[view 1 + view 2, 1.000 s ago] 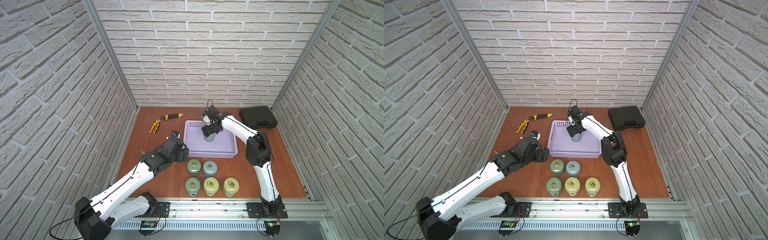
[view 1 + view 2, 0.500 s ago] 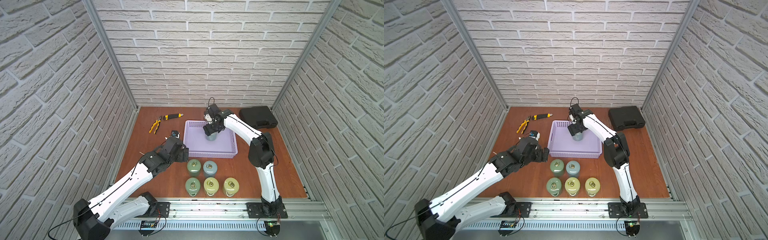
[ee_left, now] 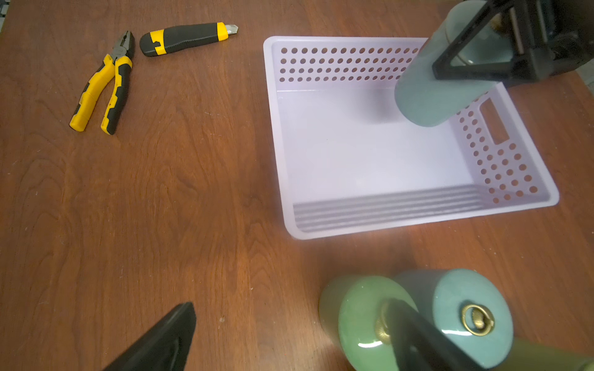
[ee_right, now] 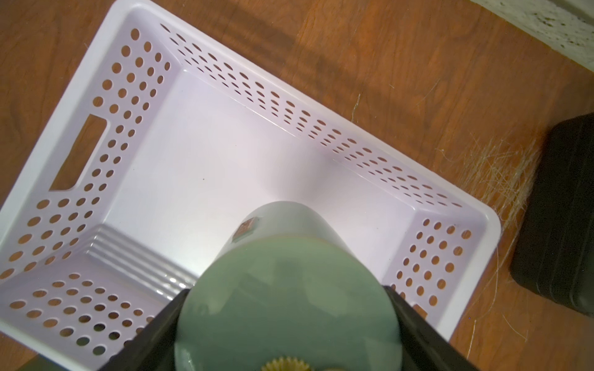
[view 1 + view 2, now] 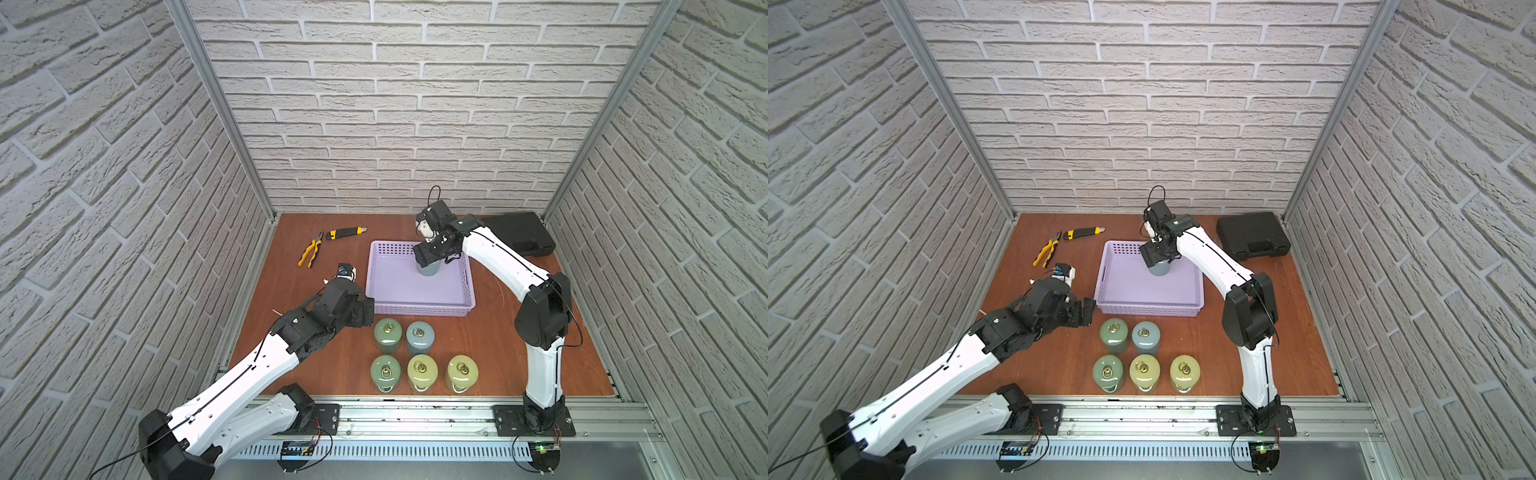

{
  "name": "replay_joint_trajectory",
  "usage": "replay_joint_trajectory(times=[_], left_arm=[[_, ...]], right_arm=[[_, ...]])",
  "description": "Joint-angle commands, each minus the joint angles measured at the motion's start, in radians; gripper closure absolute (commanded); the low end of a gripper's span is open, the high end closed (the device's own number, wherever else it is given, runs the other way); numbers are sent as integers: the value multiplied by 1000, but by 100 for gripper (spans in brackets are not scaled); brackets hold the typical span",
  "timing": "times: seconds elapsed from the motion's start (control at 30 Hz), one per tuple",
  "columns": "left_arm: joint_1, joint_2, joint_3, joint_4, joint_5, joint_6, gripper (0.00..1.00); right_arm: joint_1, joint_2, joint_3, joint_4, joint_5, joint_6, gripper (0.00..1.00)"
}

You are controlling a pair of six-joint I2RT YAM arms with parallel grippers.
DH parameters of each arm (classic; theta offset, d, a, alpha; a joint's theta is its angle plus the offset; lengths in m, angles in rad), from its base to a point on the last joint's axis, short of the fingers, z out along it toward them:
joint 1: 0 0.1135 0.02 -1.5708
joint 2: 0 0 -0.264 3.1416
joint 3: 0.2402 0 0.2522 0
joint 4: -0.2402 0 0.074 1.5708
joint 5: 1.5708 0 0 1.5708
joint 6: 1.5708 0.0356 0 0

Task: Take the tea canister out of the basket
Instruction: Pick up the tea canister from the basket, then place the tea canister at the center of the board.

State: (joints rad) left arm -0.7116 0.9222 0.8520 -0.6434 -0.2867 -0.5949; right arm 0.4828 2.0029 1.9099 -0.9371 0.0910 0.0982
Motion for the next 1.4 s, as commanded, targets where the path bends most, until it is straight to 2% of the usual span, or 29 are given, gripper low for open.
replay_joint_trajectory(times=[0.0,0.7,1.37], left_arm=[[7,-26,-20,38,6,14,2],[6,-57,-29,40,37,14,2],[6,-51,-49,54,40,-27,2]], right_arm=[[10,-116,-17,40,23,18,50],[99,-377,-293,49,122,74,51],[194,-611,-540,55,190,193,51]])
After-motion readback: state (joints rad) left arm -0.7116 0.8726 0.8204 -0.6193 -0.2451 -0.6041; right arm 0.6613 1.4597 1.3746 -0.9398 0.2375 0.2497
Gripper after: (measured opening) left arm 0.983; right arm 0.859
